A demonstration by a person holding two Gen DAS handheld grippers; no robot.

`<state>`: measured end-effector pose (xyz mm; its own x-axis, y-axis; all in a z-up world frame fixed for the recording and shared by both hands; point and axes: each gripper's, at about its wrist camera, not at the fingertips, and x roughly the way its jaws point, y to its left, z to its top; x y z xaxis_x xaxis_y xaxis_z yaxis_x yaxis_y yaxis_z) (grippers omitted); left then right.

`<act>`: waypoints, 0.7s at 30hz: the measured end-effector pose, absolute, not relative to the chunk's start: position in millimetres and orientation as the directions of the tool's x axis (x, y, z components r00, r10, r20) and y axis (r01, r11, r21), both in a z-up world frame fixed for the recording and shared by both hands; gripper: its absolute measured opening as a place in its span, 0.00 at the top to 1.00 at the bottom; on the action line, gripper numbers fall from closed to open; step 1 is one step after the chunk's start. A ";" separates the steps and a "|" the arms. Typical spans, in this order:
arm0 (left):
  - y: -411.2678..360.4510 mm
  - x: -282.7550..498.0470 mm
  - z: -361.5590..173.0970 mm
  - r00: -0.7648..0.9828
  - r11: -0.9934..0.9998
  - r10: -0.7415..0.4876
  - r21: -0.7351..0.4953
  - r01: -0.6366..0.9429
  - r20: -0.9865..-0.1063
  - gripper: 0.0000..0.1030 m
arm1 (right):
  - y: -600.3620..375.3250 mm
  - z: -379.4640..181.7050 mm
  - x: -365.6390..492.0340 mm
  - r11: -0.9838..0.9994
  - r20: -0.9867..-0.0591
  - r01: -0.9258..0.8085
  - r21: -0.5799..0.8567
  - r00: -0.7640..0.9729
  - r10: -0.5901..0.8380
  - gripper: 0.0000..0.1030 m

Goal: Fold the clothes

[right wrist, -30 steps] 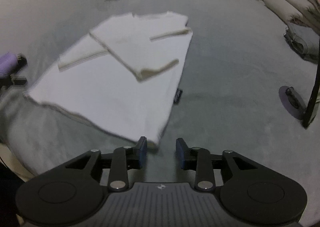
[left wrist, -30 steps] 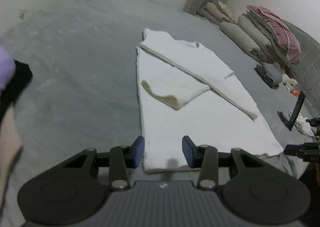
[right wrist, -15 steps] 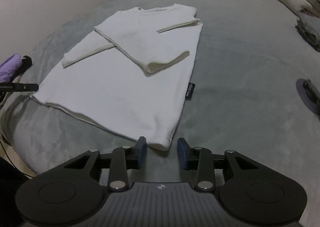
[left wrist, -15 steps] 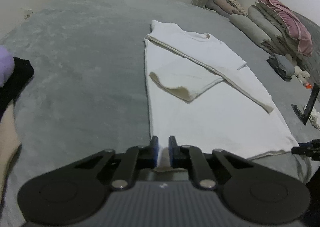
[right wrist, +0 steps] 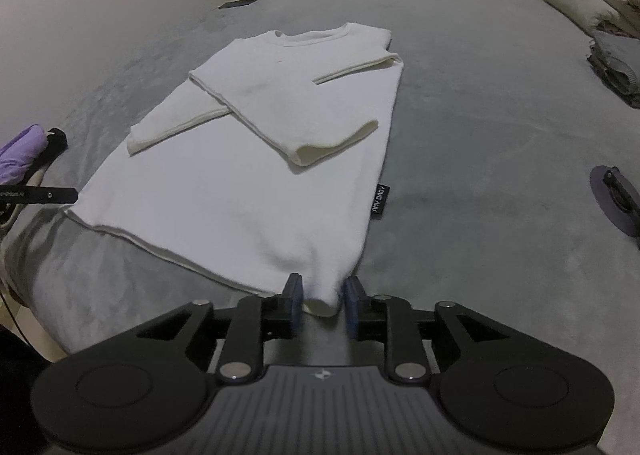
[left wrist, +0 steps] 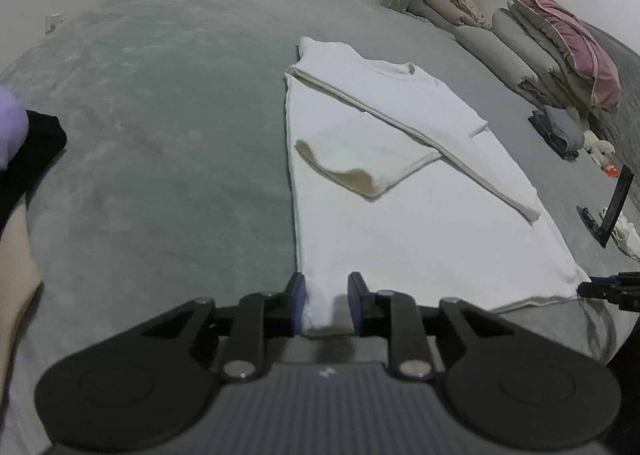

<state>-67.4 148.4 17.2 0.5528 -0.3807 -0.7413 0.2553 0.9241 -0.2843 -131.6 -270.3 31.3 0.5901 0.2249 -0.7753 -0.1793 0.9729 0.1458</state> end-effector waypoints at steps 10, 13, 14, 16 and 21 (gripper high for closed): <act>156.2 -66.8 22.4 0.577 0.923 -0.385 -0.317 0.219 -0.720 0.96 | -263.3 30.1 -128.5 0.967 -0.767 -0.218 0.128 0.597 0.236 0.88; 159.8 -66.3 30.0 0.597 0.911 -0.407 -0.354 0.211 -0.692 0.97 | -267.3 35.5 -130.3 0.966 -0.739 -0.209 0.150 0.626 0.250 0.91; 160.0 -66.4 32.3 0.604 0.909 -0.410 -0.360 0.209 -0.684 0.97 | -268.2 37.2 -130.9 0.966 -0.727 -0.209 0.154 0.638 0.254 0.91; 158.7 -65.7 36.0 0.615 0.908 -0.411 -0.366 0.206 -0.673 0.97 | -269.7 40.2 -131.7 0.964 -0.707 -0.211 0.159 0.658 0.261 0.92; 153.9 -63.0 38.4 0.626 0.910 -0.405 -0.358 0.209 -0.666 0.98 | -275.4 47.2 -131.5 0.962 -0.650 -0.202 0.182 0.710 0.272 0.92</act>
<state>-63.0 153.9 38.4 0.6264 -0.4053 -0.6659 0.2087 0.9102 -0.3577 -131.5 -275.4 47.2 0.7100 0.2719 -0.6496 -0.2020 0.9623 0.1821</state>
